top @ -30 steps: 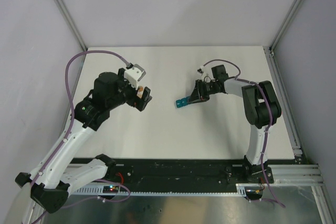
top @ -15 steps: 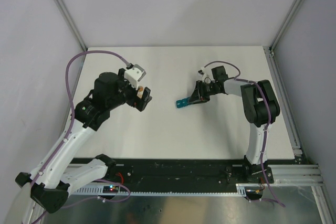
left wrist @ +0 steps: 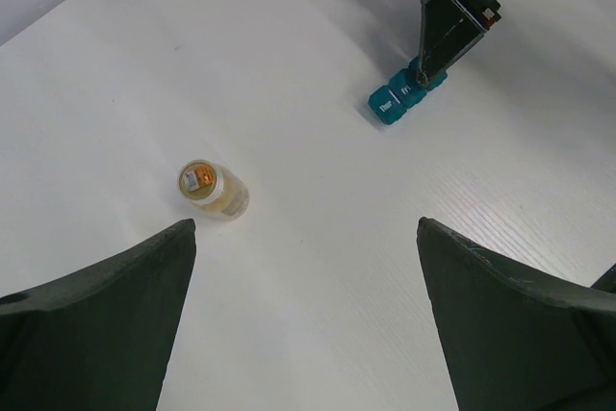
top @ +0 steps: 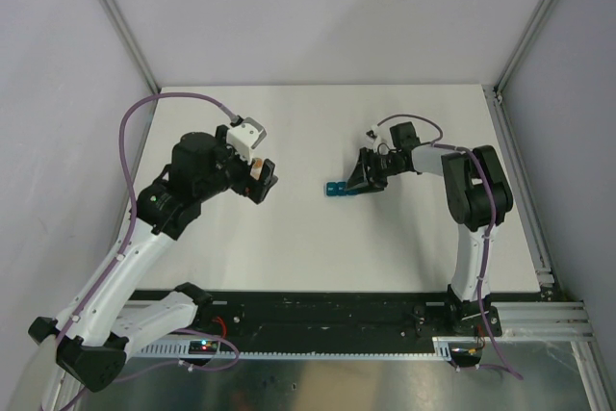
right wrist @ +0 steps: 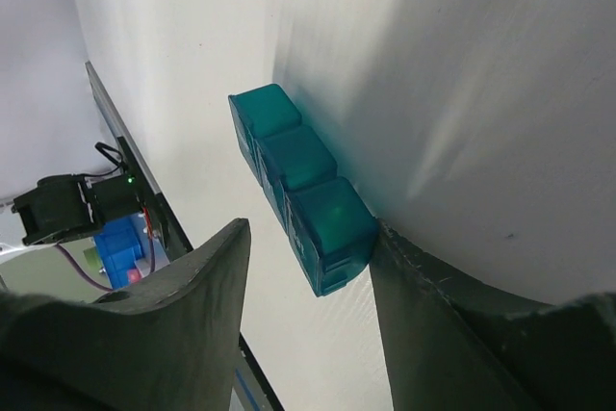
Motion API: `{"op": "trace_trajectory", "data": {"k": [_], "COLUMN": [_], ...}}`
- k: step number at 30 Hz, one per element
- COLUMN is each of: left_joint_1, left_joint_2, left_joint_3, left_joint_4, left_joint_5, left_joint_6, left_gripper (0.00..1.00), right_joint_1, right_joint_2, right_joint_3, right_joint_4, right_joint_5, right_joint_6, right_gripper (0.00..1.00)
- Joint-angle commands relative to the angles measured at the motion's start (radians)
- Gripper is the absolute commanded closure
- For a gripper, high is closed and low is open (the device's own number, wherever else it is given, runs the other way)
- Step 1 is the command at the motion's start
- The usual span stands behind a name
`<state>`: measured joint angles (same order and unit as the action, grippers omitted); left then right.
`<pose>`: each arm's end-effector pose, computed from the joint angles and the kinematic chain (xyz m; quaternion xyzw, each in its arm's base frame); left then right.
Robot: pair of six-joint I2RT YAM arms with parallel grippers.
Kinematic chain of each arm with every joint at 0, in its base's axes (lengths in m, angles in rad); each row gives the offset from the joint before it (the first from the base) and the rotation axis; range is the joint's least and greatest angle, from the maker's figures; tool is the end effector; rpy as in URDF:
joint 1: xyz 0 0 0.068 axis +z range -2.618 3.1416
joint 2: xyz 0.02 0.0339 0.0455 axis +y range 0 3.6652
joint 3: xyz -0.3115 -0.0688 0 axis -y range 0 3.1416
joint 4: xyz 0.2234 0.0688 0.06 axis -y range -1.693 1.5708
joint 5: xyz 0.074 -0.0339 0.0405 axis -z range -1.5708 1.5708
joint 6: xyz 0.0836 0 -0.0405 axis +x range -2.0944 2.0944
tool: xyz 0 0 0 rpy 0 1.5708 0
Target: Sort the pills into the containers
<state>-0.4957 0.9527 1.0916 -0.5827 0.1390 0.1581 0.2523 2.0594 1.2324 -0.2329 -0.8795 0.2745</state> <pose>0.1652 -0.1025 0.3904 0.3059 0.7868 -0.1474 0.5154 0.3944 0.1682 0.1537 -0.0978 0.8766 0.4572 0.1135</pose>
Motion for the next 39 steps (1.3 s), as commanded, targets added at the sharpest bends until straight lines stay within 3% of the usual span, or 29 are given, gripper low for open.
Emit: {"op": "trace_trajectory", "data": {"k": [1, 20, 39], "left_joint_1": [0.01, 0.015, 0.022], "left_joint_2": [-0.021, -0.025, -0.041], "left_joint_3": [-0.01, -0.019, -0.035], "left_joint_4": [0.045, 0.047, 0.057], "left_joint_5": [0.017, 0.017, -0.036], "left_joint_6": [0.004, 0.004, -0.002], "left_gripper": [0.0, 0.0, 0.0], "right_joint_1": [-0.008, -0.035, -0.05], "right_joint_2": [0.009, -0.019, -0.136], "right_joint_3": [0.019, 0.019, 0.019], "right_joint_4": [-0.009, -0.06, -0.131], "right_joint_5": [0.026, 0.061, 0.229], "right_joint_6": [-0.017, -0.05, -0.14], "right_gripper": [0.43, 0.37, 0.13]}}
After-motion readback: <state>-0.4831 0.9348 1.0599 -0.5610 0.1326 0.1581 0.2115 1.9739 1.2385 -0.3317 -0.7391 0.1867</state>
